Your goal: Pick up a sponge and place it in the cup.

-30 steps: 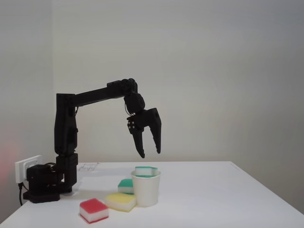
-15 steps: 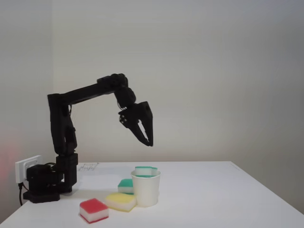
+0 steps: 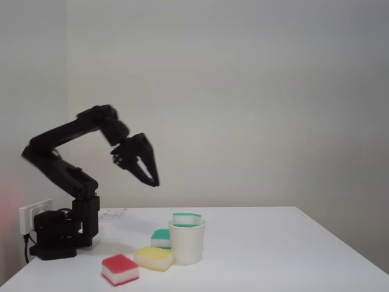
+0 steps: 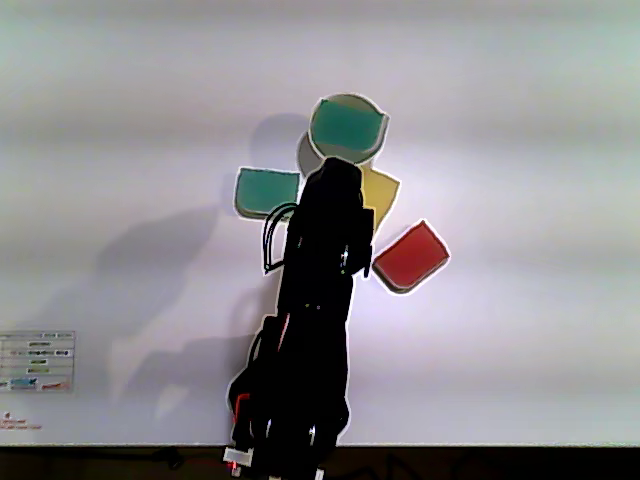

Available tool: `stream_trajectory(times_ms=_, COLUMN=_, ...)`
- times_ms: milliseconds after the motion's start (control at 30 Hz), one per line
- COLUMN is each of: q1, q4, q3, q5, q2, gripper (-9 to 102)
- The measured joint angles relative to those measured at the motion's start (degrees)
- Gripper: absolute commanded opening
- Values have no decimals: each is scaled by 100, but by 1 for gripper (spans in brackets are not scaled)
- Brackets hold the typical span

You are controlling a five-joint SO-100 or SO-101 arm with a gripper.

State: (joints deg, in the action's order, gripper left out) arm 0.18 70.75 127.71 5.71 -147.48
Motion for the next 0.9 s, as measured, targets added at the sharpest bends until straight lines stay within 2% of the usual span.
stream_trajectory(times_ms=233, q1=316, q4=255, q3=1846, q5=-536, q2=-2232, gripper=0)
stream_trajectory(times_ms=567, q1=519, q4=272, q3=3709, q5=-650, q2=-3806, gripper=0)
stream_trajectory(times_ms=900, q1=598, q4=-932, q3=4966, q5=-738, q2=-3832, gripper=0)
